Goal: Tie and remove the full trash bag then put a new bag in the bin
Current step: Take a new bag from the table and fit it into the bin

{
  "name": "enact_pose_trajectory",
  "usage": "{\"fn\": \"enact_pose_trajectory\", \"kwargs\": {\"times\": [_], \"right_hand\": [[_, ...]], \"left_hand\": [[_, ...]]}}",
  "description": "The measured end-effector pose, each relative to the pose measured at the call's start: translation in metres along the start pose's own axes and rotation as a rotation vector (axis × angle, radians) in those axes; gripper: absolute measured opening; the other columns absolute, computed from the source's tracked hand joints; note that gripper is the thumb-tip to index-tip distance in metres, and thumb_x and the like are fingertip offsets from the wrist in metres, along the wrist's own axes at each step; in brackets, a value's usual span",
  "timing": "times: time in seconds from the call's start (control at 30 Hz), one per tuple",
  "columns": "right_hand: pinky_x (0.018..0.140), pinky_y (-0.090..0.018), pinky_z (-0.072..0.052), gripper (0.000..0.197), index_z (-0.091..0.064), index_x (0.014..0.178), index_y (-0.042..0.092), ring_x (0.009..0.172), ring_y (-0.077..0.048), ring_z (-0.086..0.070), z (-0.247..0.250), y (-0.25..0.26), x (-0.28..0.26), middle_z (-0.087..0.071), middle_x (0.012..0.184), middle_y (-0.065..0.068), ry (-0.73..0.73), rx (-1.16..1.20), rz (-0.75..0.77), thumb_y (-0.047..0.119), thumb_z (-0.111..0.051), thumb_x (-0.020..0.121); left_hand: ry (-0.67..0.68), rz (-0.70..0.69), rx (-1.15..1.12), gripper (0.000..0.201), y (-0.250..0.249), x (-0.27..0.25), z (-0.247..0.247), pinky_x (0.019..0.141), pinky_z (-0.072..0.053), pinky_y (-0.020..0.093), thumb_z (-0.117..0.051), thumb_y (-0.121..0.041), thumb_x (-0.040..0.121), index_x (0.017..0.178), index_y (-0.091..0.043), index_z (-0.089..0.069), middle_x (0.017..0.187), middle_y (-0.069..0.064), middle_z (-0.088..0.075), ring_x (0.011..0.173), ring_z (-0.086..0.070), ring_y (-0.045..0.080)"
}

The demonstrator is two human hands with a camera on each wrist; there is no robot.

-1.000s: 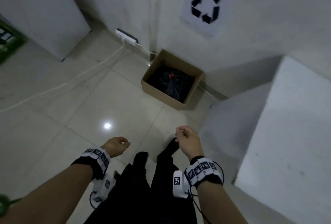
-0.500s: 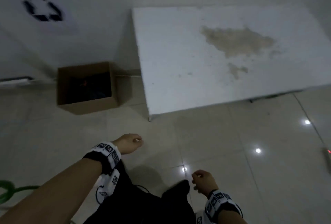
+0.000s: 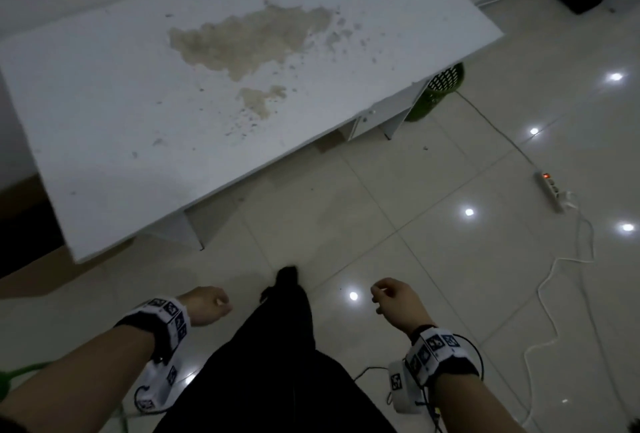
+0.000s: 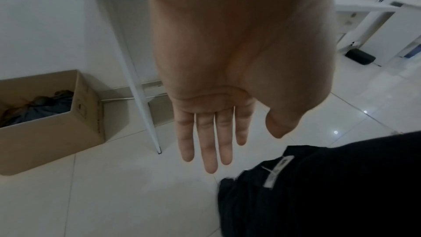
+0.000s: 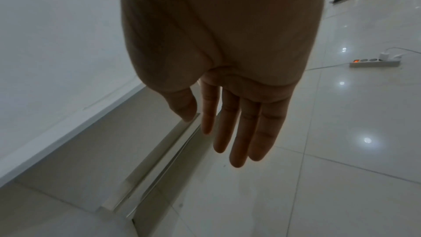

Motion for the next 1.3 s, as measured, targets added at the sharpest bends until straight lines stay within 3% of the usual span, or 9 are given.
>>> {"fn": "enact_pose_trajectory", "kwargs": {"times": [0.17,0.33,0.57,0.7,0.87,0.97,1.1,1.23,1.3], "right_hand": [[0.074,-0.032,-0.056,0.016,-0.066,0.099,0.025,0.084,-0.02,-0.07,0.066,-0.012,0.063,-0.072,0.096,-0.001,0.022,-0.045,-0.006,0.036,-0.056,0.094],[0.07,-0.027,-0.05,0.021,-0.067,0.104,0.019,0.082,-0.02,-0.065,0.152,-0.041,0.104,-0.072,0.1,-0.006,0.114,-0.21,-0.147,0.034,-0.056,0.097],[0.079,-0.038,-0.058,0.015,-0.066,0.096,0.019,0.079,-0.023,-0.065,0.293,-0.053,0.18,-0.072,0.1,-0.009,0.199,-0.362,-0.184,0.031,-0.056,0.098],[0.08,-0.035,-0.057,0.018,-0.066,0.097,0.016,0.088,-0.025,-0.068,0.35,-0.009,0.247,-0.07,0.098,-0.007,0.221,-0.524,-0.044,0.03,-0.054,0.097],[0.081,-0.033,-0.052,0.017,-0.067,0.095,0.015,0.091,-0.026,-0.066,0.398,0.088,0.338,-0.071,0.097,-0.006,0.28,-0.605,0.272,0.028,-0.056,0.096],[0.086,-0.044,-0.057,0.018,-0.07,0.097,0.013,0.09,-0.029,-0.069,0.412,0.14,0.388,-0.072,0.097,-0.01,0.28,-0.492,0.409,0.024,-0.057,0.092],[0.077,-0.038,-0.059,0.012,-0.064,0.099,0.024,0.083,-0.028,-0.071,0.411,0.191,0.433,-0.072,0.099,-0.01,0.249,-0.276,0.514,0.03,-0.056,0.094],[0.068,-0.033,-0.057,0.021,-0.066,0.098,0.011,0.076,-0.025,-0.071,0.39,0.224,0.469,-0.073,0.094,-0.01,0.221,-0.033,0.513,0.028,-0.056,0.096],[0.071,-0.035,-0.058,0.019,-0.068,0.088,0.011,0.075,-0.022,-0.069,0.376,0.234,0.492,-0.074,0.092,-0.014,0.214,0.034,0.5,0.021,-0.054,0.095]], "left_hand": [[-0.005,-0.026,-0.003,0.048,-0.088,0.056,0.045,0.104,-0.039,0.026,-0.041,-0.04,0.106,0.142,-0.012,-0.051,0.149,0.007,-0.048,0.133,-0.049,0.025],[-0.067,-0.076,-0.124,0.041,-0.205,0.113,0.116,0.093,-0.045,0.027,-0.047,-0.036,0.104,0.126,-0.006,-0.063,0.133,0.015,-0.062,0.119,-0.059,0.032],[-0.27,-0.194,-0.315,0.039,-0.379,0.144,0.229,0.104,-0.047,0.035,-0.05,-0.038,0.101,0.129,-0.014,-0.063,0.129,0.008,-0.064,0.118,-0.061,0.028],[-0.366,-0.197,-0.59,0.029,-0.43,0.164,0.243,0.097,-0.051,0.037,-0.055,-0.035,0.099,0.122,-0.021,-0.064,0.12,0.006,-0.066,0.108,-0.065,0.03],[-0.512,-0.038,-0.829,0.032,-0.458,0.173,0.208,0.097,-0.05,0.031,-0.056,-0.037,0.099,0.127,-0.023,-0.062,0.122,0.003,-0.066,0.108,-0.064,0.022],[-0.692,-0.05,-0.969,0.019,-0.482,0.163,0.198,0.101,-0.052,0.038,-0.056,-0.032,0.1,0.118,-0.03,-0.062,0.115,0.004,-0.068,0.104,-0.066,0.019],[-1.015,-0.137,-1.066,0.021,-0.51,0.131,0.238,0.091,-0.055,0.029,-0.057,-0.027,0.1,0.119,-0.029,-0.065,0.109,0.003,-0.073,0.098,-0.069,0.018],[-1.535,-0.223,-0.817,0.019,-0.52,0.094,0.302,0.073,-0.056,0.028,-0.057,-0.025,0.1,0.114,-0.028,-0.07,0.1,-0.002,-0.074,0.082,-0.066,0.014],[-1.762,-0.214,-0.63,0.023,-0.521,0.092,0.327,0.085,-0.051,0.028,-0.058,-0.028,0.098,0.113,-0.02,-0.073,0.104,-0.007,-0.071,0.093,-0.062,0.01]]}}
Point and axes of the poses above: each hand's wrist, its own x-axis towards the middle knuckle, its own z-axis out of the back of the hand, y = z × x, the point moved 6 cm from there along x, towards the middle knuckle
